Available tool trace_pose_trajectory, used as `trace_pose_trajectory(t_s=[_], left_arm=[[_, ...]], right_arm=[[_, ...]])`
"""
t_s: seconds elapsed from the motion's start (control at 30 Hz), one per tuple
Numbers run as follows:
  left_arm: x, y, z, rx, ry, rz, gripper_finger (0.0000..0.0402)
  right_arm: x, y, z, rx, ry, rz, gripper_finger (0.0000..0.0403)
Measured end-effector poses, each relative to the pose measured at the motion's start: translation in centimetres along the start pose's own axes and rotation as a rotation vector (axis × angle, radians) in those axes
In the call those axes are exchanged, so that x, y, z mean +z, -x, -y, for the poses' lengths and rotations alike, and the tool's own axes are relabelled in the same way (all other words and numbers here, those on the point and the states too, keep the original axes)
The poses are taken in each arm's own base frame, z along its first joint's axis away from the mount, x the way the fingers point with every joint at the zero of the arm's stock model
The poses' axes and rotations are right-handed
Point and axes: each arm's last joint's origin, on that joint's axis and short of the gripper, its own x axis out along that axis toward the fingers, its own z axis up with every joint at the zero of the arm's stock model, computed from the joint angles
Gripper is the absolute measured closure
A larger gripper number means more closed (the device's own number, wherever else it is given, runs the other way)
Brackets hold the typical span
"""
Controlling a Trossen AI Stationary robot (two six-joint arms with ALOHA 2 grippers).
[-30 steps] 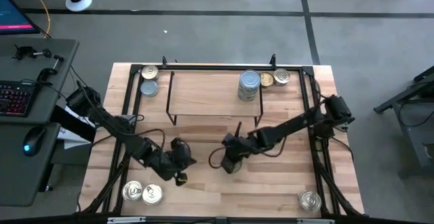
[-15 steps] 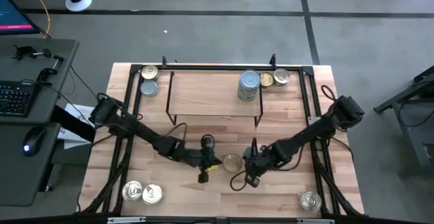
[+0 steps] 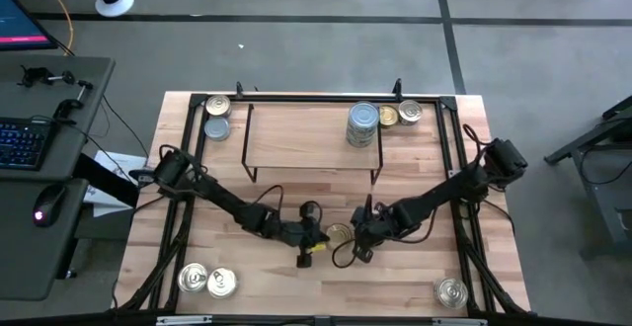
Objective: Stack canned seafood by type on shelf
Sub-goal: Put the green tuna can on the shelf
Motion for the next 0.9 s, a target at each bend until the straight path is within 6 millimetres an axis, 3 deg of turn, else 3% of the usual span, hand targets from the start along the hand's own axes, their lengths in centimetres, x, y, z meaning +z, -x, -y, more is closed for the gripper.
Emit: trace_pose_trajectory(t_s=[0.17,0.3,0.7,0.9], left_arm=[[-0.2,-0.2,0.0,-0.003,0.008,-0.001,0.0401],[-0.4,-0.1,0.2,-0.004,0.009,-0.02,0.0402],[-1.0,0.6,2.2,-0.04,0.016,-0.028,0.0402],[-1.6,0.9,2.8,-0.029,0.005,-0.046,0.0401]], right_arm=[[0.7,-1.1,-0.1,0.026,0.07,0.032,0.0403],[1.1,-1.5,0.2,0.036,0.021,0.022,0.0403],[2.6,2.1,-1.1,0.215,-0.054,0.156,0.0403],[3.2,2.5,-1.9,0.313,-0.063,0.205,0.0403]])
